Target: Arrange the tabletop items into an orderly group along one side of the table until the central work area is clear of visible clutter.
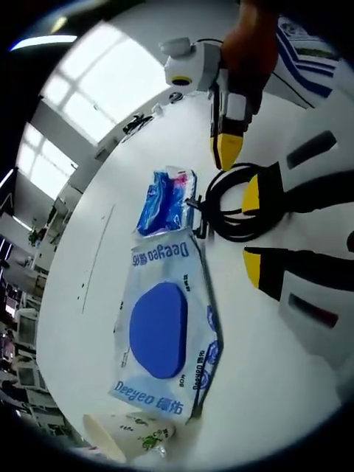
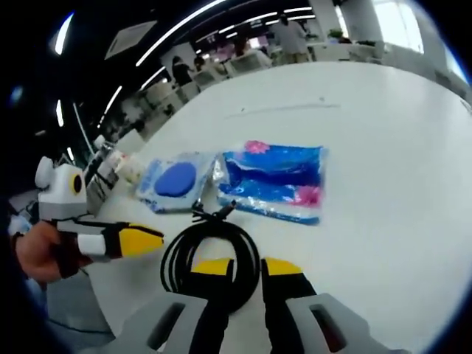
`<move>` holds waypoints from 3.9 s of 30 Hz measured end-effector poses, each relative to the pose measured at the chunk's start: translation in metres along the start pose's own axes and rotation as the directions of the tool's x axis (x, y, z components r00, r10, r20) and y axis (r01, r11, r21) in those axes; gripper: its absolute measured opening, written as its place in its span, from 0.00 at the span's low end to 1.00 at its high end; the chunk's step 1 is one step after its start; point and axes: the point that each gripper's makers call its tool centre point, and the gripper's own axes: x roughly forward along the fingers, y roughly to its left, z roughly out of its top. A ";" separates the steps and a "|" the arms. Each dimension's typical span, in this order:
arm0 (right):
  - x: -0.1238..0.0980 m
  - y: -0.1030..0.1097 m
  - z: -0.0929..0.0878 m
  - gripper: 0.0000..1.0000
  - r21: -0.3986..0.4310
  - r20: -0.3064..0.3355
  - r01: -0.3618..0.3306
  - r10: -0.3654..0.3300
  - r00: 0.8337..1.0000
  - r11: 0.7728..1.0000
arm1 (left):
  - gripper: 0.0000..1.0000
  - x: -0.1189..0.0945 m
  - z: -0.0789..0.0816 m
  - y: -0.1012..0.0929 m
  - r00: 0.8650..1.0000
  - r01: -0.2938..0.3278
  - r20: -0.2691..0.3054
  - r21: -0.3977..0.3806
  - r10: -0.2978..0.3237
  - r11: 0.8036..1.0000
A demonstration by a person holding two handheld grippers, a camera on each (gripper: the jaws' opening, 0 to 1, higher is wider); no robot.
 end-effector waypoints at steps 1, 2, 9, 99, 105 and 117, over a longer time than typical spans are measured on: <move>0.001 -0.001 0.001 0.12 0.001 0.000 0.000 0.000 1.000 1.000 | 0.13 0.001 -0.001 -0.001 1.000 0.001 -0.002 0.001 -0.001 1.000; 0.001 -0.001 0.000 0.12 0.004 -0.001 -0.001 0.001 1.000 1.000 | 0.13 0.001 -0.002 -0.002 1.000 -0.001 -0.007 0.005 0.001 1.000; 0.001 0.003 0.001 0.11 0.009 -0.001 -0.005 0.005 1.000 1.000 | 0.10 0.009 -0.007 -0.002 1.000 -0.005 -0.023 0.013 0.005 1.000; -0.003 -0.073 0.059 0.14 0.085 0.090 0.093 -0.101 0.991 0.992 | 0.11 0.038 0.105 0.009 0.998 -0.039 0.055 0.174 0.030 0.984; 0.006 -0.074 0.066 0.14 0.081 0.083 0.088 -0.094 0.992 0.993 | 0.12 0.046 0.111 0.010 0.998 -0.034 0.053 0.181 0.025 0.983; 0.011 -0.077 0.062 0.14 0.099 0.079 0.084 -0.092 0.993 0.992 | 0.12 0.065 0.112 0.004 0.999 -0.006 0.040 0.195 -0.001 0.981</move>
